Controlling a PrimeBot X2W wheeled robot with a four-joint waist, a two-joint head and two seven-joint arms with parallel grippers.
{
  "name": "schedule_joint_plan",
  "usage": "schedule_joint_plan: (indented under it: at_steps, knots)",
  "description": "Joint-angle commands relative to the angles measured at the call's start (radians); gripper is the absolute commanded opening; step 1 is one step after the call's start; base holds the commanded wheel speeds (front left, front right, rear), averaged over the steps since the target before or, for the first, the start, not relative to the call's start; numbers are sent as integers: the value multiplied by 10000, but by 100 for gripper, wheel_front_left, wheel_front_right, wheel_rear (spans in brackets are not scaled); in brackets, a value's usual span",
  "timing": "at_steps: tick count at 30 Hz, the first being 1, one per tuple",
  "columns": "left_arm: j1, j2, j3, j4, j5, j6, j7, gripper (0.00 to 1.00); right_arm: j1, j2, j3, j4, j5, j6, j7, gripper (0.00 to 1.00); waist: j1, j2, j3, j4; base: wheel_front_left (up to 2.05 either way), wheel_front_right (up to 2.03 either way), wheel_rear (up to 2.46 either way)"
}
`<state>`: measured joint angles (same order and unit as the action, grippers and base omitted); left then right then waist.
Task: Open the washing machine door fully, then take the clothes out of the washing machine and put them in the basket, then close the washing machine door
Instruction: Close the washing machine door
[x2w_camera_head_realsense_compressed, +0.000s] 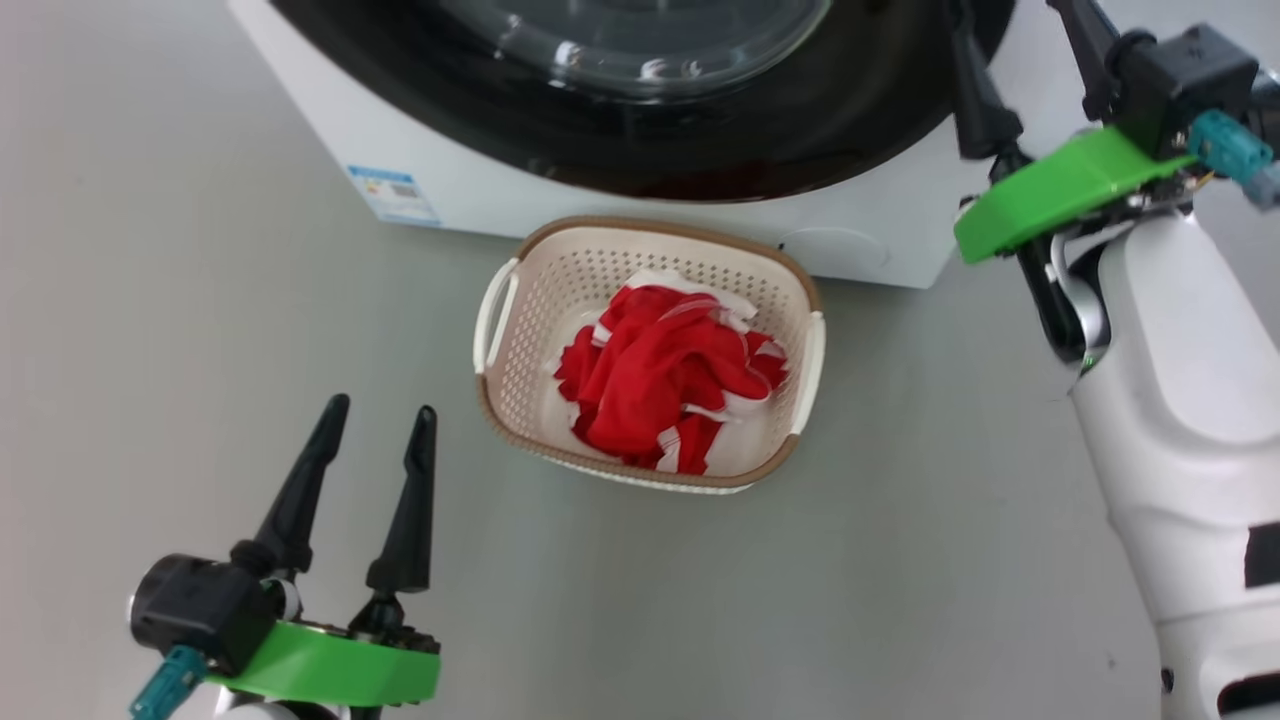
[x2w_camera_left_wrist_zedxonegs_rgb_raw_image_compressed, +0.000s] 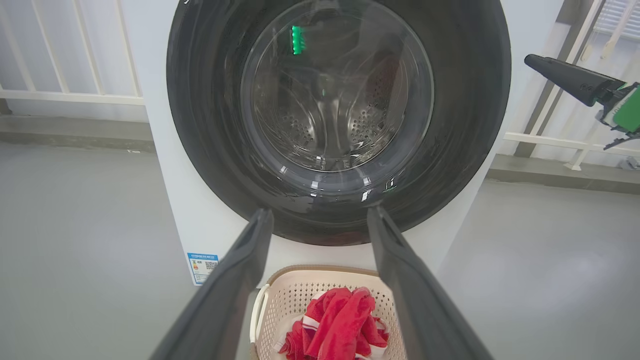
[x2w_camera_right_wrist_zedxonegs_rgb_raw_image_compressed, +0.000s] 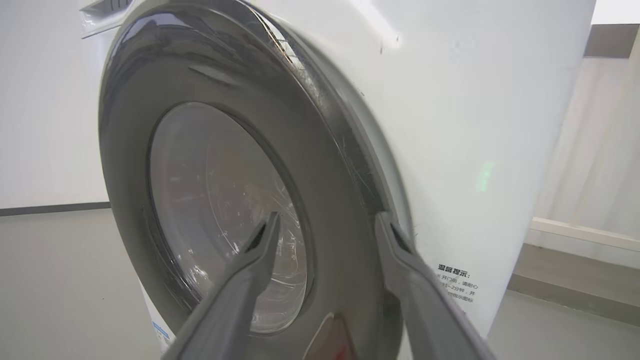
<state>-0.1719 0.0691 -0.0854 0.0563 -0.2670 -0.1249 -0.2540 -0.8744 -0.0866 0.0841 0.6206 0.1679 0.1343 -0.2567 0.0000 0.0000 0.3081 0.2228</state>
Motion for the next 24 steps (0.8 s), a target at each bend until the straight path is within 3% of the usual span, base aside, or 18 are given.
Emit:
schedule_joint_plan:
  at_steps: [1, 13, 24]
  knots:
    - [-81, 95, 420, -198, -49, -49, -78, 100, 184, 245, 172, -344, 66, -36, -51, 100, 0, 0, -316, -320, 0, 0, 0]
    - [228, -60, 1145, -71, -192, -42, -78, 100, 2391, 338, 20, -2085, 171, -36, -51, 100, 0, 0, -1383, -1244, 0, 0, 0]
    - [872, -115, 1460, -7, 470, -46, -78, 100, 4329, 356, 87, -3399, 349, -36, -51, 100, 0, 0, -2312, -1871, 0, 0, 0]
